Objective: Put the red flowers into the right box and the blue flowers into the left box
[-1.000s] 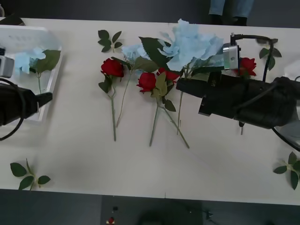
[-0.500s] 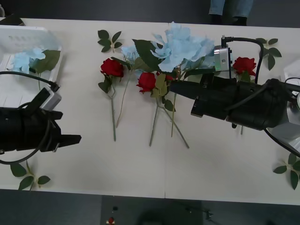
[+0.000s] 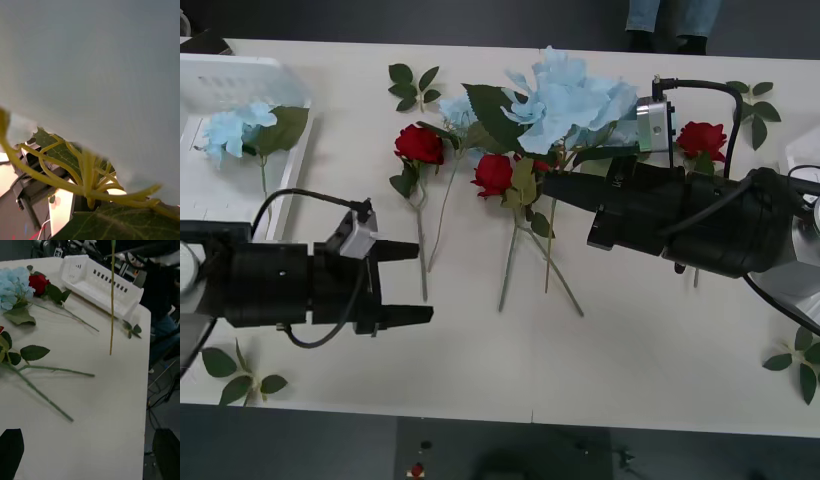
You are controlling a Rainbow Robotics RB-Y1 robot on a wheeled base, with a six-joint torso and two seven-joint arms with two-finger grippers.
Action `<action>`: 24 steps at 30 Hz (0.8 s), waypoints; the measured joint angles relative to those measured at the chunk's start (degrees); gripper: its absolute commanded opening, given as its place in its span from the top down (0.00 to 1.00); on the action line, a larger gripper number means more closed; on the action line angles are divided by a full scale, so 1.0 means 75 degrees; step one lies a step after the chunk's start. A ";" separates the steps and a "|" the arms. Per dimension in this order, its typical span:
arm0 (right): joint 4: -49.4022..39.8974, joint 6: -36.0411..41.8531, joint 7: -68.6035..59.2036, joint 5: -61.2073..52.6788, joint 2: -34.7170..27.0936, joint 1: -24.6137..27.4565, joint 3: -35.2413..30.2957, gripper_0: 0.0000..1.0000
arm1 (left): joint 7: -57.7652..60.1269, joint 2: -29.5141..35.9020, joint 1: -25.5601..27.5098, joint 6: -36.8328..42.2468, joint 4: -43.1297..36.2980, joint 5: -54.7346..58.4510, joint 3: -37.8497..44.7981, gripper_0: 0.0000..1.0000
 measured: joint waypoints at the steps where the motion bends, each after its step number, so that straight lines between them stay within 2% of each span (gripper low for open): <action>1: 0.0000 0.0000 -0.0001 0.0000 0.0000 0.0000 0.0000 1.00 | 0.0000 -0.0035 0.0000 -0.0162 0.0098 0.0204 -0.0180 0.00; 13: 0.0000 0.0000 -0.0054 0.0000 0.0000 0.0000 0.0000 1.00 | 0.0000 -0.0094 0.0000 -0.2896 0.0444 0.2580 -0.2938 0.00; 19: 0.0000 0.0000 -0.0076 0.0000 0.0000 -0.0001 0.0000 1.00 | 0.0000 -0.0489 -0.0083 -0.3511 0.0447 0.2801 -0.3280 0.00; 24: 0.0000 0.0000 -0.0084 0.0000 0.0000 -0.0003 0.0000 1.00 | 0.0000 -0.0692 -0.0442 -0.4018 0.0450 0.2806 -0.3280 0.00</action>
